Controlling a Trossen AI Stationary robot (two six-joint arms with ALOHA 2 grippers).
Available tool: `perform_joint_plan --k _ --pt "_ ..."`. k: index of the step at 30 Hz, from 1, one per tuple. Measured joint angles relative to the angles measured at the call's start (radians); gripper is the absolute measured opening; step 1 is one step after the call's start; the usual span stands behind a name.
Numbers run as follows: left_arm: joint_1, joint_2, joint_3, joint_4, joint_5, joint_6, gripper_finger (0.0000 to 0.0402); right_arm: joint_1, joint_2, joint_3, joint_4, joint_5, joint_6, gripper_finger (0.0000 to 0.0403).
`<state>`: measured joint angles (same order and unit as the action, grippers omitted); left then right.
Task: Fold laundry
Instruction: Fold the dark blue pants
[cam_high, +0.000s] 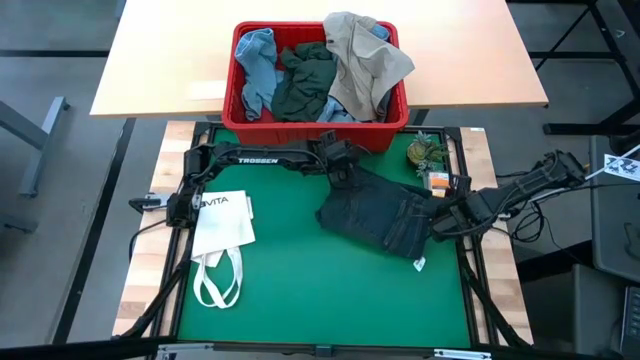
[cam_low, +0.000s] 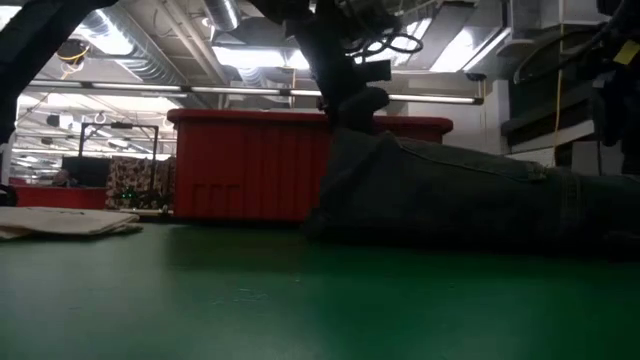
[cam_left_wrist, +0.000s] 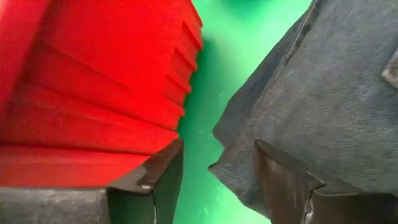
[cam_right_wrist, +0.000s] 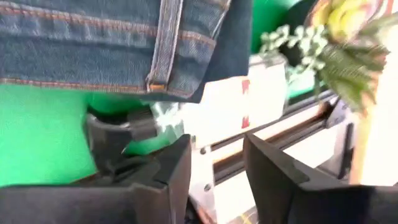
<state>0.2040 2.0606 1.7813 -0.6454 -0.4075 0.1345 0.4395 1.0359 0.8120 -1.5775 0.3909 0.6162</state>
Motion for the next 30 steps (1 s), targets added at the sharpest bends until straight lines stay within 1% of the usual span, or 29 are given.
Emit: perform_joint_plan --k 8,11,15,20,22,25,30 --pt "-0.005 -0.025 0.001 -0.006 0.007 0.092 0.0184 -0.028 -0.003 0.019 0.010 -0.134 -0.021 0.0144" --pt "-0.016 -0.036 0.002 -0.052 0.036 0.107 0.0182 -0.028 -0.005 0.039 0.028 -0.149 -0.021 0.0139" --pt "-0.044 -0.048 0.003 -0.139 0.081 0.105 0.0181 -0.028 -0.004 0.052 0.177 -0.123 -0.050 0.0134" --pt "-0.090 -0.052 0.003 -0.236 0.084 0.074 0.0181 -0.028 -0.003 0.035 0.464 -0.052 -0.154 0.0134" --pt "-0.107 -0.054 0.003 -0.281 0.084 0.056 0.0181 -0.028 0.010 0.024 0.547 -0.021 -0.189 0.0134" --pt "-0.133 -0.058 0.003 -0.366 0.084 0.015 0.0181 -0.028 0.048 0.011 0.584 0.008 -0.209 0.0133" --pt "-0.167 -0.081 0.003 -0.510 0.085 -0.060 0.0181 -0.028 0.142 0.010 0.583 0.011 -0.214 0.0133"
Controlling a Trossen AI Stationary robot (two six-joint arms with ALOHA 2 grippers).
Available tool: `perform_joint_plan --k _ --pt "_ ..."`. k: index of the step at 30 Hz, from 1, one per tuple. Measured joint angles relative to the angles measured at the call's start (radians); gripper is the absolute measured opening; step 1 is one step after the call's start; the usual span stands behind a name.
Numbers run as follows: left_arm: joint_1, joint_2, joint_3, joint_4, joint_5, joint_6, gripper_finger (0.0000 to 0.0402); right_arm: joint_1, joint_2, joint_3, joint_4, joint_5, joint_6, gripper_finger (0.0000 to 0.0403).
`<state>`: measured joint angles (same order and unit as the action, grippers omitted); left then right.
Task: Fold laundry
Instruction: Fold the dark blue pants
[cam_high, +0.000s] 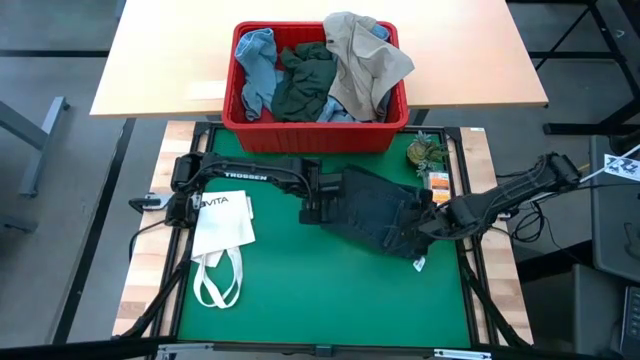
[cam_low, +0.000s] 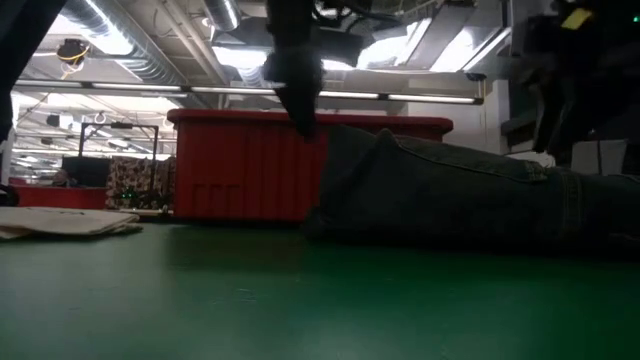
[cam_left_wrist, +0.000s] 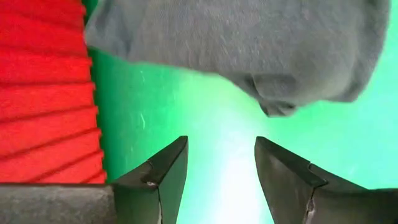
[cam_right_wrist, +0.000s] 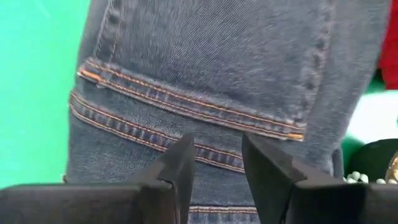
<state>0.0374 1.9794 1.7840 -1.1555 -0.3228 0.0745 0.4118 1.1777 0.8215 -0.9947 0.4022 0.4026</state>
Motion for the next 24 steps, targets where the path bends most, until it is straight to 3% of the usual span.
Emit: perform_joint_plan --k 5,10,20,24 --pt "-0.021 -0.017 0.000 0.013 0.014 -0.055 0.0181 0.000 0.092 0.000 0.000 0.017 -0.023 0.0133" --pt "-0.054 -0.018 -0.016 0.113 0.124 -0.051 0.0181 0.000 0.168 0.000 0.000 0.023 -0.014 0.0133" --pt "-0.056 -0.017 -0.225 0.383 0.032 -0.056 0.0181 0.000 0.283 0.000 -0.085 0.005 0.095 0.0133" --pt "-0.030 -0.019 -0.341 0.575 0.049 -0.065 0.0181 0.000 0.308 0.000 -0.085 0.001 0.095 0.0133"
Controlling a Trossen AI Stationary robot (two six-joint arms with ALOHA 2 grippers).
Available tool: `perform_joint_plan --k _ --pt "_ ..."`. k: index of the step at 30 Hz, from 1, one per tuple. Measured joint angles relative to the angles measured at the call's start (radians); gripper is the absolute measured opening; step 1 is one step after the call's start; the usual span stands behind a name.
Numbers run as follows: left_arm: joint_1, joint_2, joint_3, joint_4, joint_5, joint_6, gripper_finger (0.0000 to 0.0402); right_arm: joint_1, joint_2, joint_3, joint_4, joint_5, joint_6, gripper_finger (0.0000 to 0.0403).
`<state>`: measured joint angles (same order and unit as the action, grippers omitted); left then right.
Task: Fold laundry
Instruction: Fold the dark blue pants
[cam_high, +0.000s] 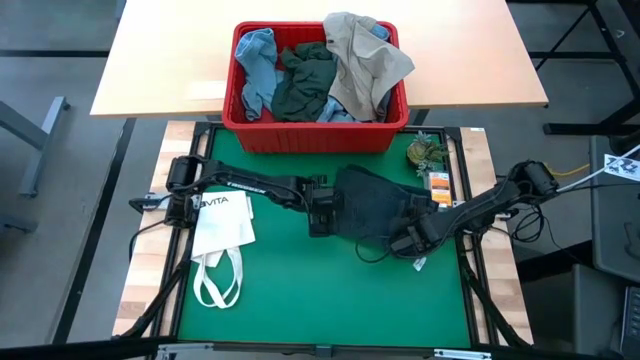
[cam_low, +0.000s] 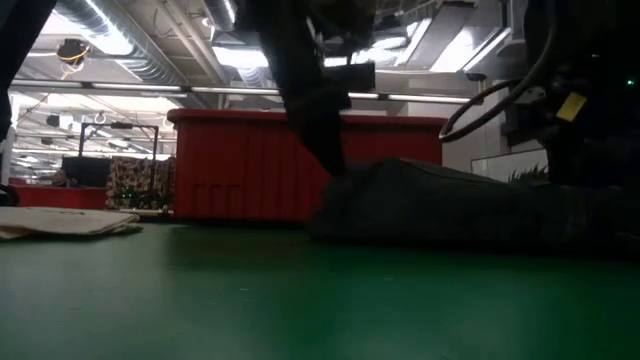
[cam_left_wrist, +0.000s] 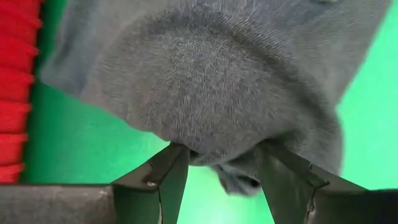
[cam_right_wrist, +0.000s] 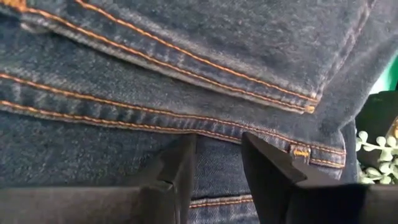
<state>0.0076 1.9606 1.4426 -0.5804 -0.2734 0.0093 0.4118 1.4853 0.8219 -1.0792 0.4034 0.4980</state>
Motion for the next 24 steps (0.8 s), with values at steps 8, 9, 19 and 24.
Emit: perform_joint_plan --k 8,9,19,24 --pt "0.031 -0.002 -0.169 0.165 0.012 -0.005 0.0181 0.000 0.018 0.000 0.006 -0.020 -0.004 0.0133" --pt "0.033 -0.002 -0.186 0.184 0.012 -0.006 0.0181 0.000 0.018 0.001 0.006 -0.022 -0.004 0.0133" --pt "0.034 -0.014 -0.222 0.196 0.007 0.024 0.0181 0.000 0.018 0.001 -0.023 -0.076 -0.005 0.0133" --pt "0.035 -0.065 -0.211 0.108 -0.009 0.034 0.0181 0.000 0.015 0.000 -0.034 -0.079 -0.006 0.0133"
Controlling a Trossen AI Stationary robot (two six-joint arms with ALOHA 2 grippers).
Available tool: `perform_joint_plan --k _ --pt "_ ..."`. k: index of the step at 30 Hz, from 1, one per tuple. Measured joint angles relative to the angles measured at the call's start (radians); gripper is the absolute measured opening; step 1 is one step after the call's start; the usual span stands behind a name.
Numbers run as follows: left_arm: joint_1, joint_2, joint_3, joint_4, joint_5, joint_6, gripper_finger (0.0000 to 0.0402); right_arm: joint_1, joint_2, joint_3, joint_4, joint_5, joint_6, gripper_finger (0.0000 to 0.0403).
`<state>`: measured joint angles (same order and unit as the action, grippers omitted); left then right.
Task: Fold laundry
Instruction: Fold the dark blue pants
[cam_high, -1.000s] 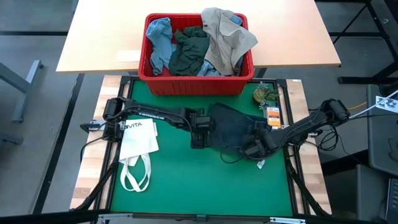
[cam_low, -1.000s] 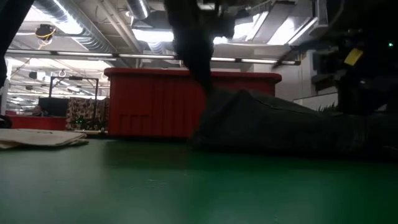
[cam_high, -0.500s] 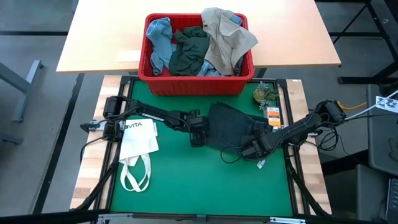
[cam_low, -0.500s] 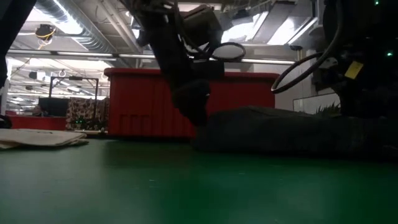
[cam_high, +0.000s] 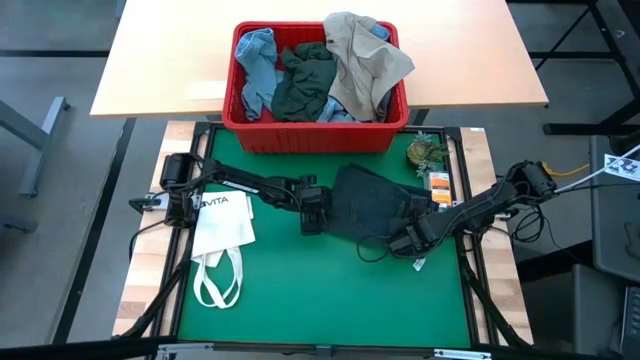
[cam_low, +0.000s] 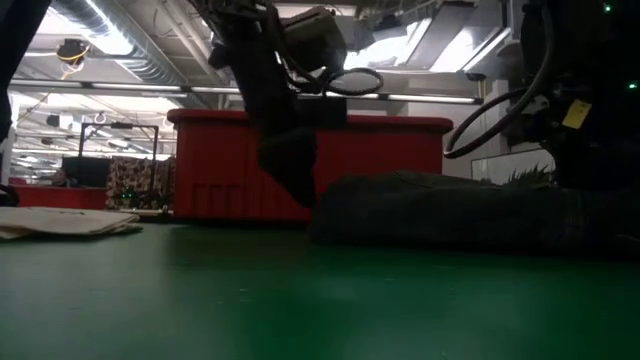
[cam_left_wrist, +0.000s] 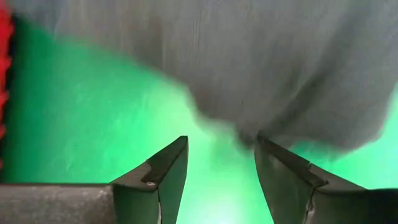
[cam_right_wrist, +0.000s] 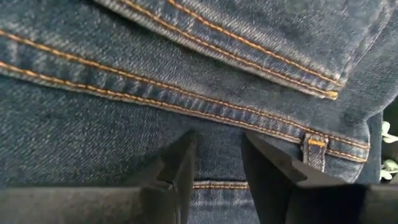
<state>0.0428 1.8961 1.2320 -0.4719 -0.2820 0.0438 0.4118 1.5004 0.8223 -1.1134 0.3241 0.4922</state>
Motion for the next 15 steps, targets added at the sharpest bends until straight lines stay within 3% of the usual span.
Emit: perform_joint_plan --k 9,15 --pt "-0.002 -0.143 0.011 -0.064 0.000 -0.009 0.0181 0.000 0.000 0.077 -0.141 -0.009 -0.004 0.0133" --pt "-0.021 -0.199 0.014 0.064 0.016 -0.016 0.0181 0.000 0.000 0.157 -0.141 0.033 -0.030 0.0133"
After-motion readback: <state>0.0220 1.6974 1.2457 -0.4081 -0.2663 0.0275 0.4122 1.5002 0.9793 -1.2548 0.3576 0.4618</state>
